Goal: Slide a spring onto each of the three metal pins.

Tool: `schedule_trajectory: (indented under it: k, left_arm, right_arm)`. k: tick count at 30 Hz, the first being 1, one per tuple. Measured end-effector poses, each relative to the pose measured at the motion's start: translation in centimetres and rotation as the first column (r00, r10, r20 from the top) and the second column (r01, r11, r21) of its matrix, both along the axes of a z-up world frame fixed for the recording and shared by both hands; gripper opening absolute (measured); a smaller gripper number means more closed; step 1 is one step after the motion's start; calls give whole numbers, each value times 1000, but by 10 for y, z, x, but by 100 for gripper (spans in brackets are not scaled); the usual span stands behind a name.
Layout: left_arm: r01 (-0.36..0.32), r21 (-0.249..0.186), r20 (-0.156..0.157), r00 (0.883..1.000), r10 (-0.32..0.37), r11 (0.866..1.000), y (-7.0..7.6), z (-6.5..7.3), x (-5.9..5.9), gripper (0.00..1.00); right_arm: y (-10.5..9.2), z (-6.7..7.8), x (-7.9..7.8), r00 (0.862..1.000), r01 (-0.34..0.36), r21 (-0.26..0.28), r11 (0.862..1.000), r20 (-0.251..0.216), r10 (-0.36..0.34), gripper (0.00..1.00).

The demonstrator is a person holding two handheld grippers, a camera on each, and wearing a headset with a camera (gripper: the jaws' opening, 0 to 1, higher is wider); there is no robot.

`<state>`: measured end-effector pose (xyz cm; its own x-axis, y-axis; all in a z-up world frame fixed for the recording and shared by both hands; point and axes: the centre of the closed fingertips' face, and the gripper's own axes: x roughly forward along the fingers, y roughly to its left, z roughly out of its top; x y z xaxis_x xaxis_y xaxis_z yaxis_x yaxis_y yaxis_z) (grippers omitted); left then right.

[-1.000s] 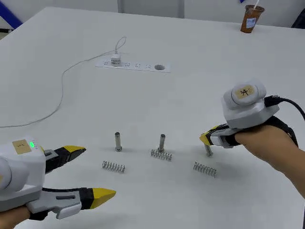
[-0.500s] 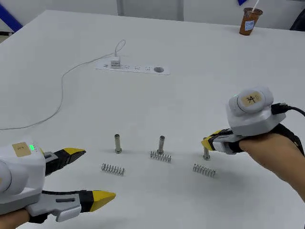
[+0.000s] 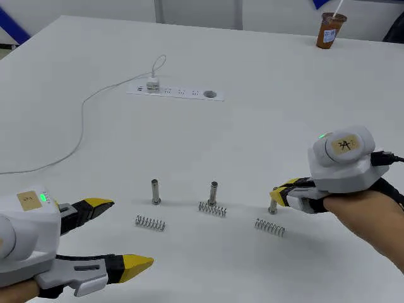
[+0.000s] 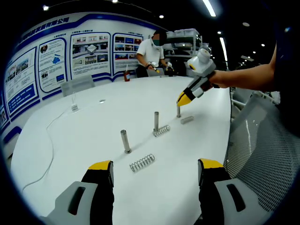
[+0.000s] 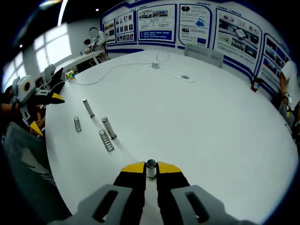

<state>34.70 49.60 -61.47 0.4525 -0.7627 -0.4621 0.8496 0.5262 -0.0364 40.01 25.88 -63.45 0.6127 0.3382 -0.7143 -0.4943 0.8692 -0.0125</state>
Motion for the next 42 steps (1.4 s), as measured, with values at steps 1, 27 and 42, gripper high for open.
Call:
schedule_trajectory:
  k: [1,27,42]
  left_arm:
    - [1,1,0,1000,-1,1000,0,0,0,75]
    - [5,5,0,1000,-5,1000,-1,-2,0,75]
    - [11,6,-2,1000,-11,1000,-3,-2,-1,75]
  right_arm:
    - [1,0,1,1000,-9,-1,1000,8,9,9]
    - [4,4,1,999,-35,-8,999,38,36,14]
    - [-7,7,-17,998,-42,-25,999,46,43,15]
